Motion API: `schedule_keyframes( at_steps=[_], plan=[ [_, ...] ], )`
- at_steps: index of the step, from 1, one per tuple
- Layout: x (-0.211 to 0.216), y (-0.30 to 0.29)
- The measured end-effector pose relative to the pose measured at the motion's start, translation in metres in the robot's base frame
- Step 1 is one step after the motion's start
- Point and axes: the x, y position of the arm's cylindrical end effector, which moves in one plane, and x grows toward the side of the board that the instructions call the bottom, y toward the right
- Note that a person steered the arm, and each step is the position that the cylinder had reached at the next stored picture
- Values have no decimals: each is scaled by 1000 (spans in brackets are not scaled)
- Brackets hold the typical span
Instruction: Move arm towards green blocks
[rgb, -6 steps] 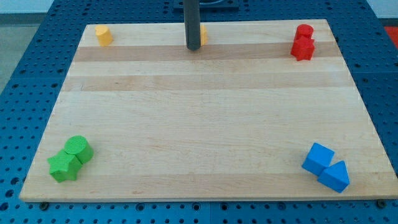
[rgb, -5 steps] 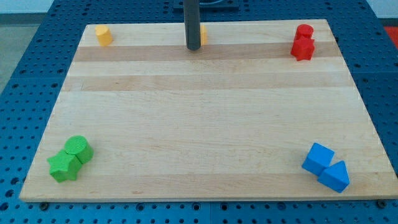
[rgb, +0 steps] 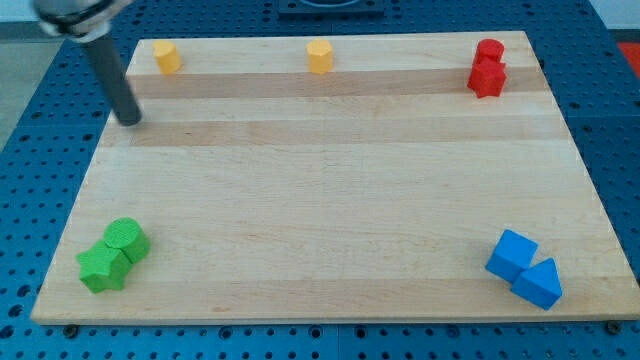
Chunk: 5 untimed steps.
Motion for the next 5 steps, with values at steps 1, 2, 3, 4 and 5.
schedule_keyframes(
  at_steps=[1, 2, 3, 4, 5],
  plan=[
    [0, -2],
    [78, -10],
    [108, -10],
    [121, -11],
    [152, -12]
  ],
)
